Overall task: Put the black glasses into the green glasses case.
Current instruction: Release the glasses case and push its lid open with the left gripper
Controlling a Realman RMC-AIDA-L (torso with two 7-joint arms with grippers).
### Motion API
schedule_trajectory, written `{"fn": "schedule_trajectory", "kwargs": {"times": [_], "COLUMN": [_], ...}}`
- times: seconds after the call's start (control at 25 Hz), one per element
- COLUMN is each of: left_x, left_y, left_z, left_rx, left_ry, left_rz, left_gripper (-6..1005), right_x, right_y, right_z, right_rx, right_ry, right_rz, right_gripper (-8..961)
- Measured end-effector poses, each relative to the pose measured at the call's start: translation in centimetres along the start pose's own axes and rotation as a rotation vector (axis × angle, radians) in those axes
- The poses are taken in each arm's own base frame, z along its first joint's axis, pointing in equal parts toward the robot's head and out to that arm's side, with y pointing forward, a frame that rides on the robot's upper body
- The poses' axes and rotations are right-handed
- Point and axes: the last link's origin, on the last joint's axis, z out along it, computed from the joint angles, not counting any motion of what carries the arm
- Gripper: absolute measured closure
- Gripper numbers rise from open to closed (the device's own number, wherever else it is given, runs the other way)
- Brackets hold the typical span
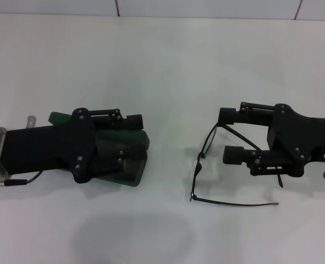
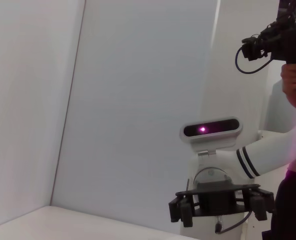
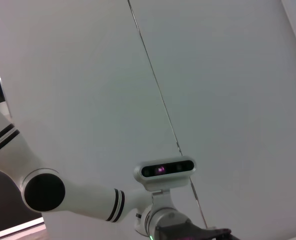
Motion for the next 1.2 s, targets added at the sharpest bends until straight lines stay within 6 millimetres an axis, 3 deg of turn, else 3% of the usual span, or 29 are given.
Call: {"fn": "schedule_trajectory", "kwargs": {"times": [0.48,0.68,0.84,0.92,1.04,1.2], "left_x": [0.1,2.6,7.3,8.5,8.9,8.0], "left_y": [-0.1,-1.0,-2.7,-3.6,-4.4,-4.8], "left_z": [0.6,0.9,1.5,1.5,1.5,1.7], "left_rx": [0.006,0.011,0.069,0.151,0.243,0.256], "left_ry": [0.018,-0.012,-0.297,-0.473,-0.698,-0.852], "left_rz": [0.02,0.082,0.222,0.257,0.321,0.351], "left_gripper": [470,471,472,472,473,474], "right_x": [0.7,1.7,2.3,2.5,3.1,3.8], "right_y": [-0.3,-1.2,-0.9,-0.4,0.2,0.7], "right_z": [-0.1,-2.1,-4.7,-5.7,-6.6,-6.9], "right_rx": [0.039,0.187,0.303,0.335,0.371,0.386], "right_ry": [0.015,0.039,0.018,-0.004,-0.027,-0.036], "right_rz": [0.011,0.005,0.001,0.004,0.015,0.039], "right_gripper": [187,187,188,188,188,188]}}
